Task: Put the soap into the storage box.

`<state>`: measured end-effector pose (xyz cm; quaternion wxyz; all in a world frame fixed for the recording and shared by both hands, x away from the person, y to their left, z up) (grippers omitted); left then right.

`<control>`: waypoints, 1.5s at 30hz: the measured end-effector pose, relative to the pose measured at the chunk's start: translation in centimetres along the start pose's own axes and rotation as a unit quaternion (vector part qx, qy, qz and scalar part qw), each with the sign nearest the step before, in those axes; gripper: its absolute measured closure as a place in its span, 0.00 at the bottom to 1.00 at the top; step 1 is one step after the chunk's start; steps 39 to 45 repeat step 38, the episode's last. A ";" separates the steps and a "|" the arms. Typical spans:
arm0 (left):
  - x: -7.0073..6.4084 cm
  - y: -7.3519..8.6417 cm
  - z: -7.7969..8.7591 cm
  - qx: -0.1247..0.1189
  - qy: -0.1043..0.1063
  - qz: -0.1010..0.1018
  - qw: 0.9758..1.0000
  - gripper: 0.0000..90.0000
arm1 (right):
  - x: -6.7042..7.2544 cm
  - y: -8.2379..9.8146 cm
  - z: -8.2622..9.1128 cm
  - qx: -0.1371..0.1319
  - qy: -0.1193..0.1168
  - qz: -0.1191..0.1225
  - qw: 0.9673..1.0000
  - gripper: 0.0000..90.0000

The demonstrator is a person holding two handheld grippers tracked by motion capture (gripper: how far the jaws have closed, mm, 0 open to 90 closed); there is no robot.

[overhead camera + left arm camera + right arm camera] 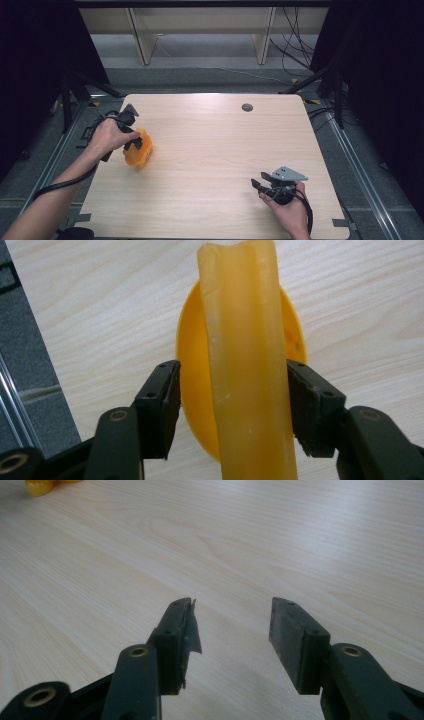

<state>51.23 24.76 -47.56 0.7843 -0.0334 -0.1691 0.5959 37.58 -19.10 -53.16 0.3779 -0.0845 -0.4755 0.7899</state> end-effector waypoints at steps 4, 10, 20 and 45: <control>0.6 -0.2 0.3 -0.016 -0.003 -0.021 1.000 0.43 | 0.0 0.0 0.1 0.004 0.002 0.000 1.000 0.58; 0.5 -0.2 1.2 -0.037 0.009 -0.005 0.999 0.41 | -0.2 -0.2 0.2 -0.007 0.009 0.009 1.000 0.58; 1.4 2.9 6.6 -0.251 0.058 0.027 0.966 0.33 | 0.0 -0.2 0.3 -0.006 0.007 0.004 1.000 0.58; -2.3 14.6 -1.4 -0.335 0.113 0.033 0.935 0.32 | 0.3 -0.4 0.0 -0.011 -0.002 0.018 1.000 0.58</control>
Point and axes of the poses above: each handheld gripper's, and its own axes: z roughly backward along the jaws, y roughly out of its underside, x roughly to its left, the point moved 7 cm from there along -z, roughly forward along the jaws, and after that the axes turned 14 degrees about -y, right-handed, at the moved point
